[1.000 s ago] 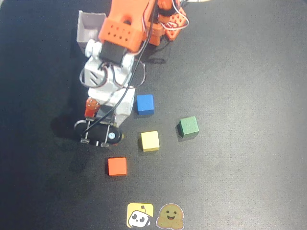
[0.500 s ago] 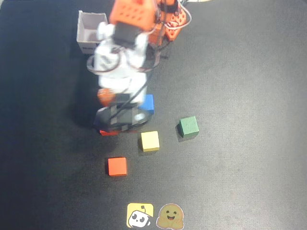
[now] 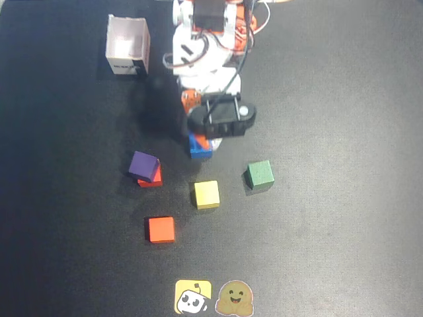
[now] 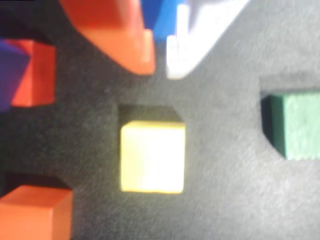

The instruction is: Put the purple cube on top of the red cube.

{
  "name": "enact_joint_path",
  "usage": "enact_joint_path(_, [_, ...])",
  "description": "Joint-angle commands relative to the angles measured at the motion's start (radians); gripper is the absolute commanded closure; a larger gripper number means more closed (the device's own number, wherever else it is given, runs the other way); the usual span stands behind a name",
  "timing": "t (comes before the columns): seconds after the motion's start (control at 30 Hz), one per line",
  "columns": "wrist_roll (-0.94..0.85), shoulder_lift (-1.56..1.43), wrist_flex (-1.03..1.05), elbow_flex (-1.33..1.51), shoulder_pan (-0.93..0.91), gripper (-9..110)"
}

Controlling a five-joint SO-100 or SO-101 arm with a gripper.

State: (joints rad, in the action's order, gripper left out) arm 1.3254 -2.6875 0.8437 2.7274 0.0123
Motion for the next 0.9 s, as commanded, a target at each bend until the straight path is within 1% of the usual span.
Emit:
enact_joint_path(0.0, [-0.006,-0.115,-0.009,0.048,0.008,100])
enact_joint_path(0.13, [0.000,-0.341,0.089,0.146,0.018,100])
enact_joint_path(0.23, [0.008,-0.405,0.166,0.146,0.018,100])
enact_joint_path(0.47, [0.023,-0.405,0.245,0.146,0.009,100])
enact_joint_path(0.63, [0.071,-0.405,0.331,0.146,0.017,100])
enact_joint_path(0.87, [0.075,-0.405,0.411,0.146,0.017,100])
